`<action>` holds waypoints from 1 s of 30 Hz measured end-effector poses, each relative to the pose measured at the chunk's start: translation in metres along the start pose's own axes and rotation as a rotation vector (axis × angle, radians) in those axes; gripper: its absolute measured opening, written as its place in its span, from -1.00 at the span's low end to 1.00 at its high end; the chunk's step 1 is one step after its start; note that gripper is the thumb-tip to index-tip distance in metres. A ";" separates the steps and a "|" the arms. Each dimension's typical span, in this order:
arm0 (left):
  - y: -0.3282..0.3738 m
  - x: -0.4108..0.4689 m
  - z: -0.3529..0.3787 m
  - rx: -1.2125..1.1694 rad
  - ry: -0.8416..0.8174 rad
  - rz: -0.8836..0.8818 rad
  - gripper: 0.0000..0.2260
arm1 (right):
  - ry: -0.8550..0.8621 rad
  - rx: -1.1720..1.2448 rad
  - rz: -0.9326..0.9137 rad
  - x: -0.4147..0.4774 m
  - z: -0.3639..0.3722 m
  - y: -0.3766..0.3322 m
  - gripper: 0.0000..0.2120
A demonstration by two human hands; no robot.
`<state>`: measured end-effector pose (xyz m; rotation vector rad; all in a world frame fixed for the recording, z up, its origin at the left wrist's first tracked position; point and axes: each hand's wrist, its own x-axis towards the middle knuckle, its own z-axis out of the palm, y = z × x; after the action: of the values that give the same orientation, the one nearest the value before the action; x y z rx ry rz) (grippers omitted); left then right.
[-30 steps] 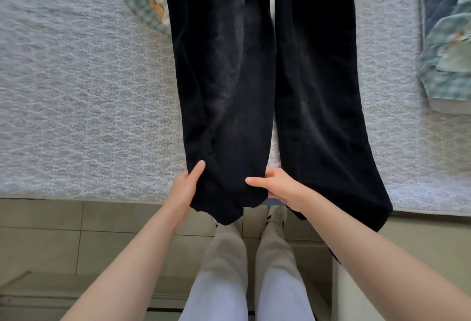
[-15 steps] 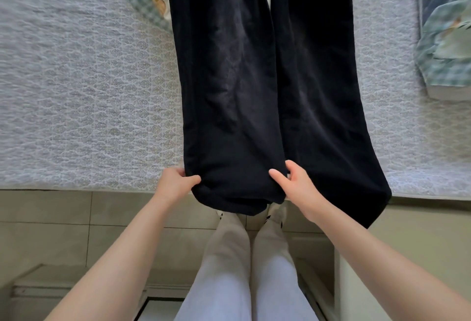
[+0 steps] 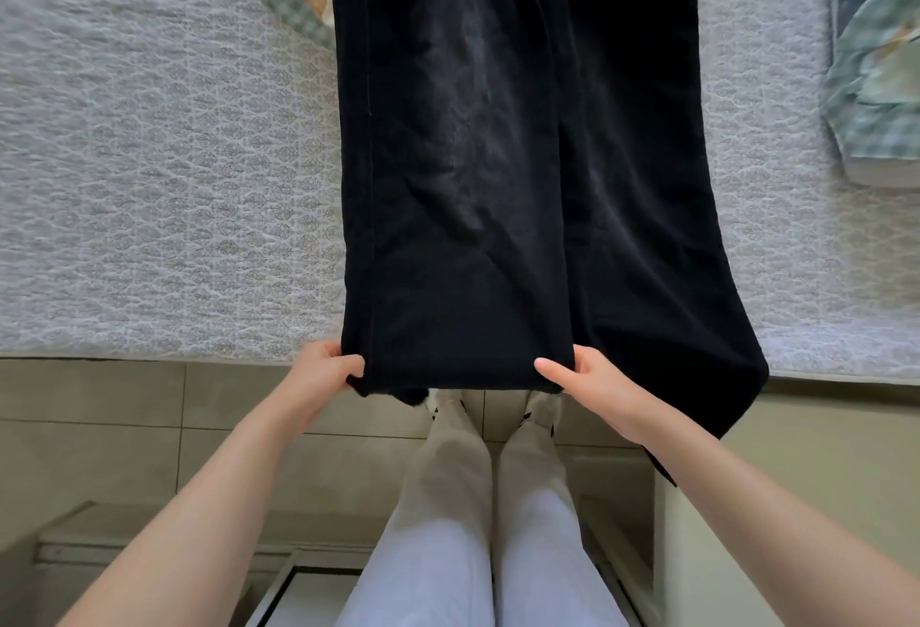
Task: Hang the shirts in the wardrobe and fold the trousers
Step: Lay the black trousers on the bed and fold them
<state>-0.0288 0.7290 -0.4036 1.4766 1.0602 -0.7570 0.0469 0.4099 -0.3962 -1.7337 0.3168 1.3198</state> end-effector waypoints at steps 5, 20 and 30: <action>0.004 0.000 0.003 -0.127 -0.096 -0.049 -0.86 | -0.040 0.100 0.006 0.001 0.002 -0.003 -0.76; -0.004 0.038 0.014 0.637 0.337 -0.043 -0.83 | 0.237 -0.538 0.079 0.030 -0.008 0.024 -0.85; 0.080 0.031 0.115 0.661 0.245 0.490 -0.65 | 0.623 -0.365 -0.019 0.031 -0.127 -0.003 -0.88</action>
<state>0.0674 0.6235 -0.4199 2.3321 0.5833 -0.6008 0.1416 0.3229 -0.4190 -2.4367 0.4217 0.8239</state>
